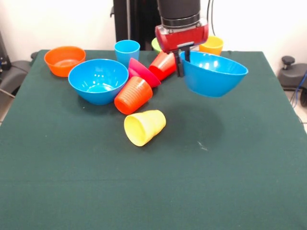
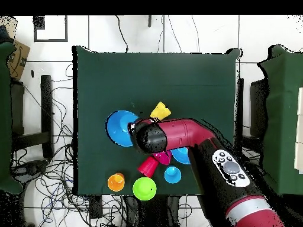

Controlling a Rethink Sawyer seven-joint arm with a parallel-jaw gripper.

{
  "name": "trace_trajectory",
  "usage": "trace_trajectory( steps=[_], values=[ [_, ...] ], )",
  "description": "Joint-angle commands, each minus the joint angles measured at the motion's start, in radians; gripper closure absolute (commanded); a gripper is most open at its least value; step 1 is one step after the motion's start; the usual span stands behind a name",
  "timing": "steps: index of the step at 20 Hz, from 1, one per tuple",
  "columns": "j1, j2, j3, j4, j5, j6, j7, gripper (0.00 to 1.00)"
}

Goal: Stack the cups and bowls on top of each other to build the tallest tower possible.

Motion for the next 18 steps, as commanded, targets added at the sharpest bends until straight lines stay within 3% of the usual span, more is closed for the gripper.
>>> trace_trajectory(
  steps=[1,8,14,18],
  values=[
    [-0.011,-0.002,0.076,0.051,-0.050,0.105,-0.120,1.00],
    [0.059,0.082,-0.043,-0.051,-0.198,0.072,-0.095,1.00],
    [0.050,0.113,-0.047,-0.081,-0.261,0.054,-0.089,1.00],
    [0.079,0.149,-0.064,-0.116,-0.297,0.028,-0.048,1.00]
  ],
)
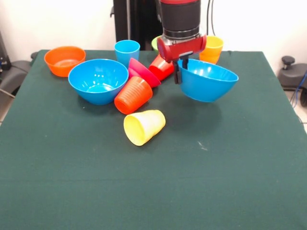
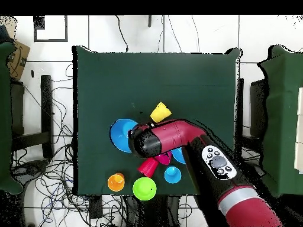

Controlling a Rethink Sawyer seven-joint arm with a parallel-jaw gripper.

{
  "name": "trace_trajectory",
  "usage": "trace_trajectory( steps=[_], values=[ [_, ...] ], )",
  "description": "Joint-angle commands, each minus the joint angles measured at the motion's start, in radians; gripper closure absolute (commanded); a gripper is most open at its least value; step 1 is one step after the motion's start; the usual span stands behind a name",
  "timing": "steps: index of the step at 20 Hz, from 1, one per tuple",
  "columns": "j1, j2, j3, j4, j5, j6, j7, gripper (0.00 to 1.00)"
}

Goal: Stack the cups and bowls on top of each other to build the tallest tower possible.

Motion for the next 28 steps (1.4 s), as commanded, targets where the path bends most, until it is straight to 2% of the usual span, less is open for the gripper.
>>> trace_trajectory(
  steps=[1,6,11,28],
  values=[
    [0.050,0.090,-0.050,-0.099,-0.119,0.022,-0.040,1.00],
    [0.066,0.082,-0.057,-0.114,-0.159,-0.010,-0.018,1.00],
    [0.038,0.106,-0.017,-0.130,-0.153,0.006,-0.055,1.00],
    [-0.037,0.135,0.029,-0.173,-0.185,0.041,-0.178,1.00]
  ],
)
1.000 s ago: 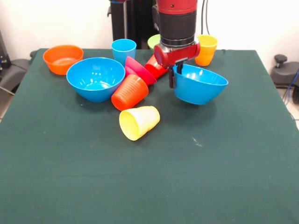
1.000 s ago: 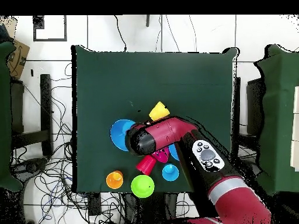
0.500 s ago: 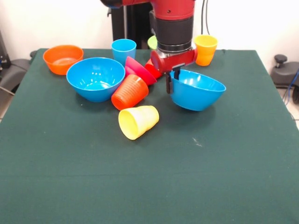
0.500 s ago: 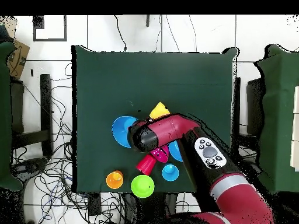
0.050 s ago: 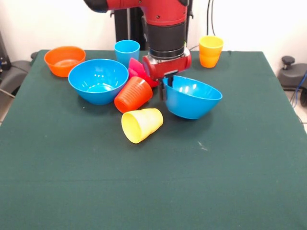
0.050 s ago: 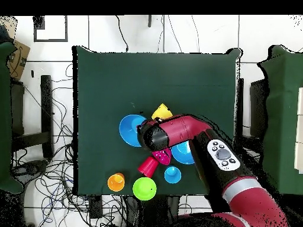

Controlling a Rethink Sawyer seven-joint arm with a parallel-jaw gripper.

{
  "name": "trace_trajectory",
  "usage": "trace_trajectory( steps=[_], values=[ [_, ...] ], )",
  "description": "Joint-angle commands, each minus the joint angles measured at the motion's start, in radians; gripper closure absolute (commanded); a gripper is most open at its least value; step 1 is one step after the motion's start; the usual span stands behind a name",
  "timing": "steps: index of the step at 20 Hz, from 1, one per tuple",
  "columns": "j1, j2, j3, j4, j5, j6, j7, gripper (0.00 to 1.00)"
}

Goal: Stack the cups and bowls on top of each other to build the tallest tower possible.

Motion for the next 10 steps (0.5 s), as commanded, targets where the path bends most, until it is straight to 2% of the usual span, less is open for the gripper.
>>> trace_trajectory(
  steps=[1,5,6,10],
  values=[
    [-0.009,0.039,0.048,-0.069,-0.099,0.042,-0.178,1.00],
    [-0.011,0.040,0.048,-0.069,-0.105,0.048,-0.186,1.00],
    [-0.011,0.041,0.049,-0.068,-0.107,0.053,-0.189,0.00],
    [-0.009,0.042,0.046,-0.066,-0.113,0.047,-0.185,0.00]
  ],
)
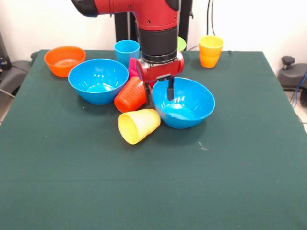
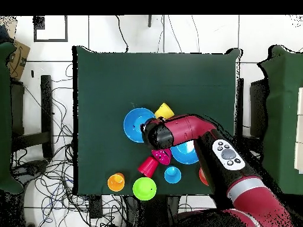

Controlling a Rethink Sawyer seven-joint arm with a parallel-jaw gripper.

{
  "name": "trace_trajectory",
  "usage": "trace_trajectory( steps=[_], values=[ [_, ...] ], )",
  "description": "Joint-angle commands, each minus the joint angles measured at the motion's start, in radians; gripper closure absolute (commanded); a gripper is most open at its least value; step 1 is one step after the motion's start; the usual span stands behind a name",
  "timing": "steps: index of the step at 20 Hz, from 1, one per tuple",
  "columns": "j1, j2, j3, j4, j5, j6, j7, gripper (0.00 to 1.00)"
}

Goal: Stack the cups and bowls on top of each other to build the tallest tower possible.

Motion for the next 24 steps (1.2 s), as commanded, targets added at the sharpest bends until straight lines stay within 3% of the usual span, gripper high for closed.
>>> trace_trajectory(
  steps=[1,10,16,20,21,24],
  values=[
    [0.014,0.020,0.042,-0.051,-0.111,0.046,-0.182,0.00],
    [0.051,-0.003,0.010,-0.054,-0.144,0.041,-0.120,0.00],
    [0.042,-0.049,0.014,-0.091,-0.140,0.093,-0.157,0.00],
    [-0.004,-0.049,0.057,-0.095,-0.107,0.129,-0.224,0.00],
    [-0.047,-0.057,0.092,-0.072,-0.089,0.150,-0.281,0.00],
    [-0.087,-0.069,0.123,-0.047,-0.097,0.161,-0.313,0.00]
  ],
)
